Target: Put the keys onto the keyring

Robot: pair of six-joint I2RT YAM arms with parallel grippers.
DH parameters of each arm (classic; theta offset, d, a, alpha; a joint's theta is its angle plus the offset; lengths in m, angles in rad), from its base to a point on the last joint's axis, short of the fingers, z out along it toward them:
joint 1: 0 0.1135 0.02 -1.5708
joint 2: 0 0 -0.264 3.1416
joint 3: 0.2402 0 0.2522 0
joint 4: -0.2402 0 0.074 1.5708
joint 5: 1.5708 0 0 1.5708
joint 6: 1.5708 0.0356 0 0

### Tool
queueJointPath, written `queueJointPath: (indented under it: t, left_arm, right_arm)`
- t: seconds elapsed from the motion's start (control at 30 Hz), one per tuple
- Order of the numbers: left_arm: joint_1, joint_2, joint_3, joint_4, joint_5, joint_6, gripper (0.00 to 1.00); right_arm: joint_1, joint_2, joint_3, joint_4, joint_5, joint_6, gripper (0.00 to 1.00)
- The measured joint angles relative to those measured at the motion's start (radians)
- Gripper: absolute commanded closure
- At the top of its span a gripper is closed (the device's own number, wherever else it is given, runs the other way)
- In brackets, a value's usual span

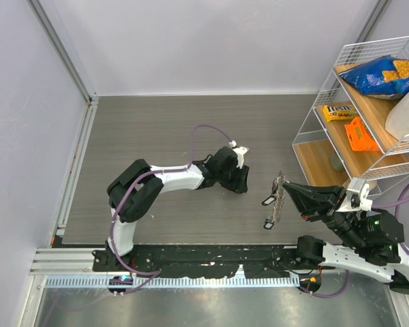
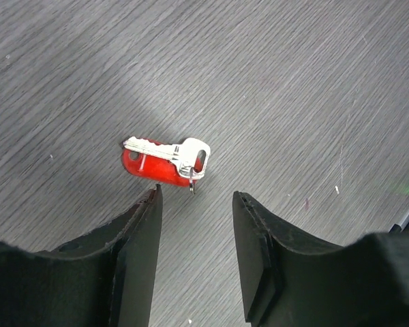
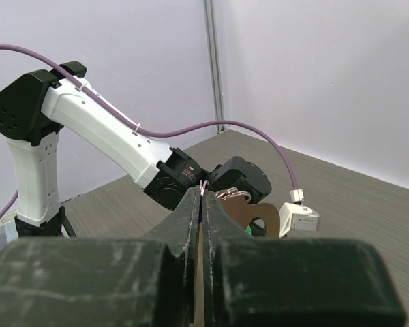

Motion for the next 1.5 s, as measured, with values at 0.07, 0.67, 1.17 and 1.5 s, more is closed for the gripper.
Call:
queueJointPath:
  t: [0.07, 0.67, 1.17, 1.5]
  left_arm:
    - [-0.001, 0.001, 0.000, 0.001, 0.003, -0.003, 0.52]
    - [-0.002, 0.047, 0.032, 0.000, 0.004, -0.007, 0.63]
    - [-0.002, 0.061, 0.045, -0.004, 0.008, -0.007, 1.00]
    - [-0.003, 0.061, 0.045, -0.004, 0.016, -0.007, 1.00]
  right_arm:
    - [0.000, 0.000, 0.000, 0.000, 0.000, 0.000, 0.94]
    - [0.000, -0.004, 0.000, 0.000, 0.000, 0.000, 0.94]
    - [0.000, -0.004, 0.000, 0.000, 0.000, 0.000, 0.94]
    - [0.000, -0.006, 0.000, 0.000, -0.004, 0.000, 0.94]
